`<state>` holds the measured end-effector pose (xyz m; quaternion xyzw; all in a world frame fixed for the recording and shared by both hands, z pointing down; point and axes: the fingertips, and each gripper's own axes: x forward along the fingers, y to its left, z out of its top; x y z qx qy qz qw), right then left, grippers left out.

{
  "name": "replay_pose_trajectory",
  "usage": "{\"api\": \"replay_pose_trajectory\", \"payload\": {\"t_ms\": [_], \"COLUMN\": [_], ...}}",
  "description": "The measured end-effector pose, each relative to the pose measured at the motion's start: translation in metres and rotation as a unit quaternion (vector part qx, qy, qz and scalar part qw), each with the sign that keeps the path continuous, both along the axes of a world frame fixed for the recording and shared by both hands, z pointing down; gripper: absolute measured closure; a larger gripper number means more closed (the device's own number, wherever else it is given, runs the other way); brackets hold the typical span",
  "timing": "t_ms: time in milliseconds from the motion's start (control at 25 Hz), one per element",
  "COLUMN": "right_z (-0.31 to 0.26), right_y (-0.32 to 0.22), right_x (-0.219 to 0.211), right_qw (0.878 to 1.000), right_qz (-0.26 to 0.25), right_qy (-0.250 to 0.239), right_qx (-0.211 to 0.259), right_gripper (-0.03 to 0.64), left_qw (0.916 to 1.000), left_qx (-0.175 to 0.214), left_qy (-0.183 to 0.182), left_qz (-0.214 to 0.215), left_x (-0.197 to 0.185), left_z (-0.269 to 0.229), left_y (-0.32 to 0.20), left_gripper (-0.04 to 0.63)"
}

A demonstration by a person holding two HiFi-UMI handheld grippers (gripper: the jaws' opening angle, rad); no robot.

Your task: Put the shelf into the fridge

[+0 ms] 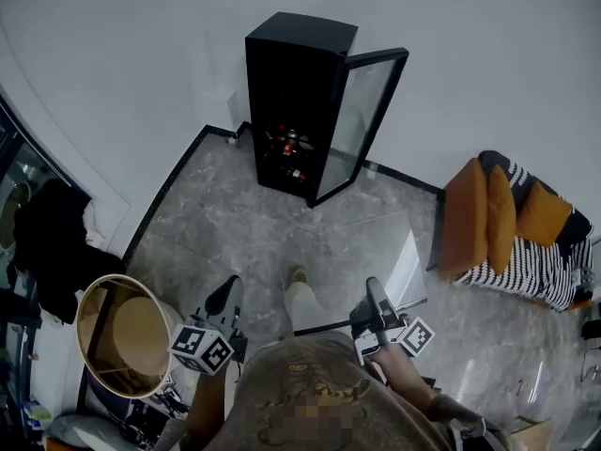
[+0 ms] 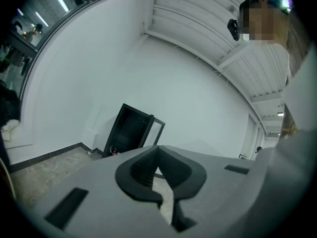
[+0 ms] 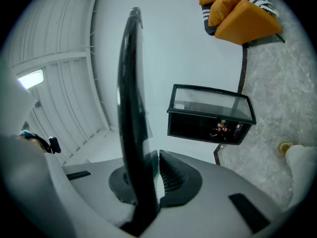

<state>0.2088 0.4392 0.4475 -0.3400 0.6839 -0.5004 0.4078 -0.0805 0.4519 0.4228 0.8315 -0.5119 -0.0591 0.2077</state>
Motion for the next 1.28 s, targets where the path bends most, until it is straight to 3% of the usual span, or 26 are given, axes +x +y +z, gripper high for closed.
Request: {"api": "replay_pose_trajectory", "payload": {"t_ms": [680, 1280], "right_z": [0.009, -0.001], "right_y": [-0.095, -0.208], "right_x": [-0.027, -0.044], "right_qw": [1.000, 0.999], "right_qz": [-0.022, -0.048], "right_qy": [0.001, -0.002], "right_qx": [-0.013, -0.022], "right_gripper": [0.588, 0.589], "left_qw": [0.9999, 0.9997], "left_qx": [-0.013, -0.013], "left_qy": [0.006, -0.020], "left_qz": [-0.004, -0.003], "left_x": [-0.017, -0.024], "left_z": [0.010, -0.009], "left_y": [-0.088, -0.202], "left_gripper": [0.590, 0.591]}}
